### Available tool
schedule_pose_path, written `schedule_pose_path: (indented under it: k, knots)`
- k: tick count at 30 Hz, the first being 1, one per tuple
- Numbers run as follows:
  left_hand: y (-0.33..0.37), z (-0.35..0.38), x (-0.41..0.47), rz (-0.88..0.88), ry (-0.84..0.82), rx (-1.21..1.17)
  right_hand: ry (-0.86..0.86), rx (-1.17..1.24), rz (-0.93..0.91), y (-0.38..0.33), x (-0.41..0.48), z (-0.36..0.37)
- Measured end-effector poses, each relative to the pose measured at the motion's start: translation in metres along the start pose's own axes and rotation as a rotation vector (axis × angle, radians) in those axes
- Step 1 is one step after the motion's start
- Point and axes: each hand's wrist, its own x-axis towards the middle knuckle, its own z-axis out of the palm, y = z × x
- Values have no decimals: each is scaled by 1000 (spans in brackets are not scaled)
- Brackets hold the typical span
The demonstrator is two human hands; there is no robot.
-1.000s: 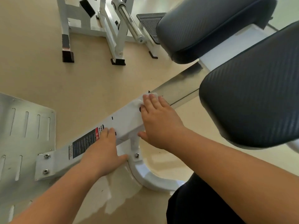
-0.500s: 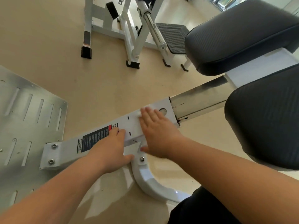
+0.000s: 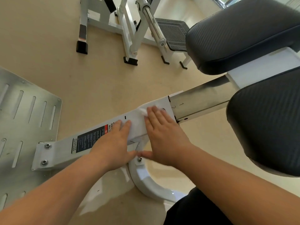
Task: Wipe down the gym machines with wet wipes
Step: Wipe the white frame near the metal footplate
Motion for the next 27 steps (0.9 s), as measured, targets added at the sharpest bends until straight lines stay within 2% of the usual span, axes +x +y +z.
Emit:
schedule_pose_path:
  k: [4, 6, 8, 14, 16, 19, 21, 24, 25, 27]
  knots:
    - [3, 5, 5, -26, 31, 4, 130, 175, 152, 11, -8, 0]
    - [4, 6, 7, -34, 38, -9, 257, 181, 197, 6, -30, 15]
    - [5, 5, 8, -34, 56, -33, 304, 158, 244, 8, -43, 28]
    - [24, 0, 9, 92, 168, 8, 188, 211, 564, 41, -19, -7]
    - [35, -1, 12, 130, 153, 42, 160, 218, 531, 36, -17, -8]
    - [42, -2, 16, 173, 132, 77, 101, 192, 386, 30, -27, 1]
    - [43, -2, 18, 174, 130, 72, 103, 161, 449, 44, -31, -3]
    - [44, -1, 19, 162, 113, 51, 142, 191, 671, 65, -19, -20]
    - [44, -1, 19, 164, 108, 50, 149, 190, 671, 63, -13, -21]
    - [43, -1, 21, 173, 102, 44, 142, 209, 547, 45, -8, -13]
